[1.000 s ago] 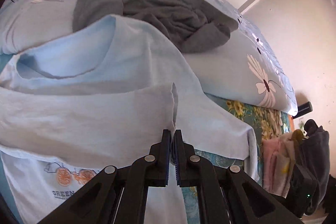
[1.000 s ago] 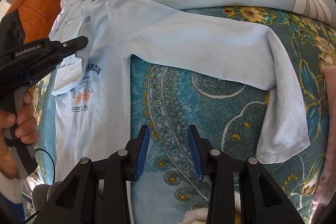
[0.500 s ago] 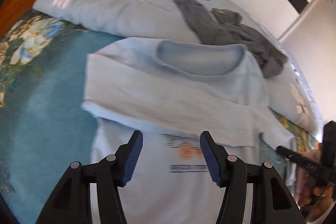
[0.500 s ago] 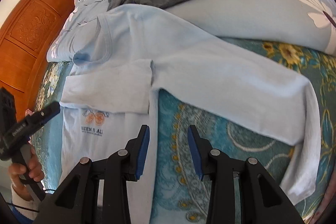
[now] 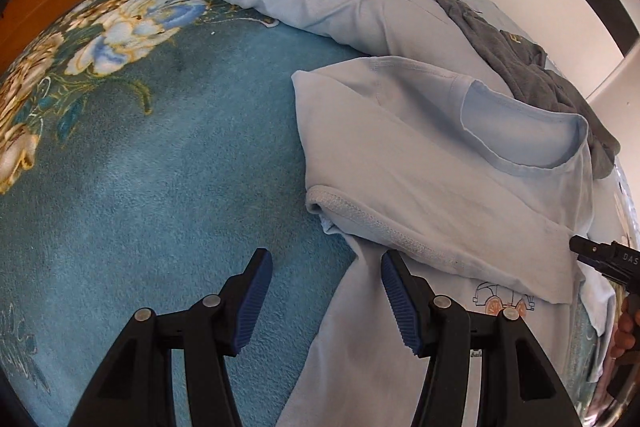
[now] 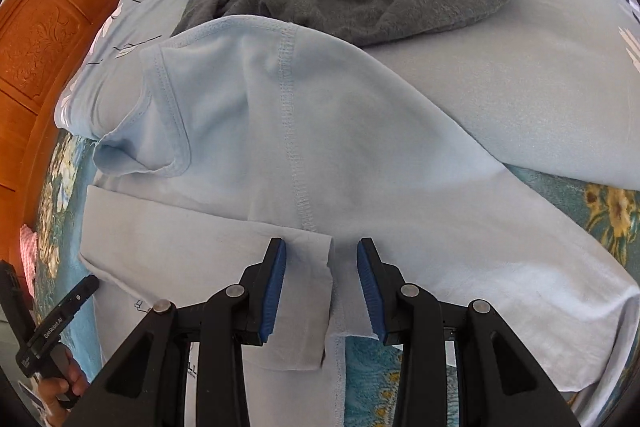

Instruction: Fold clothes

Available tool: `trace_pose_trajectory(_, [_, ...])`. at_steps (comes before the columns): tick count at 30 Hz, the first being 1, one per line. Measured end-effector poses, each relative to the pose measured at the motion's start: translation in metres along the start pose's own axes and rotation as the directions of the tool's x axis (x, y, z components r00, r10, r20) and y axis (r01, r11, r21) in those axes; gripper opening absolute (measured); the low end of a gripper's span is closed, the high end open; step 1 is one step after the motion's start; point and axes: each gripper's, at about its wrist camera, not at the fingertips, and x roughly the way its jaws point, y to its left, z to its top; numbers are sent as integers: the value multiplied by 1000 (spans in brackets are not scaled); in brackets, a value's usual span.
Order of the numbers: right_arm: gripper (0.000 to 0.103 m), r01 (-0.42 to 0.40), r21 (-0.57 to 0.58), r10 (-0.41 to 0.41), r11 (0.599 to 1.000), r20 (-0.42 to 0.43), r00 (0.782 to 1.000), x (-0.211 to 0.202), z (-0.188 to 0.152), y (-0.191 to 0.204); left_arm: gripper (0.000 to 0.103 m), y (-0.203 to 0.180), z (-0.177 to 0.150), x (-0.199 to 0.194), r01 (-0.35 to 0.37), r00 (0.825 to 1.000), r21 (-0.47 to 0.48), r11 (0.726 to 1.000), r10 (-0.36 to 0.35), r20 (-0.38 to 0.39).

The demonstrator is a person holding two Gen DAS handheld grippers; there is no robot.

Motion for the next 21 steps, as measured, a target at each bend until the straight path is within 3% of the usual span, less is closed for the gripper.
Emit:
trace_pose_trajectory(4, [8,-31,15,31,999,-5,1000,-4,1,2,61,2,3,1,-1,1000,-9,1000,1,14])
trace_pose_trajectory(7, [5,-39,-44,41,998,37,998,-22,5,16,61,7,4,0,-15,1000,-20,1000,16,21])
trace_pose_trajectory(12, [5,25,-140,4,990,201,980,-63,18,30,61,12,6,2,-28,999,-45,999,30,29])
trace_pose_trajectory(17, [5,87,-118,-74,989,115,991,-37,28,10,61,14,6,3,-34,999,-51,998,36,40])
trace_pose_trajectory(21, [6,91,-77,-84,993,85,993,-28,30,1,61,24,6,0,-47,997,-99,994,53,57])
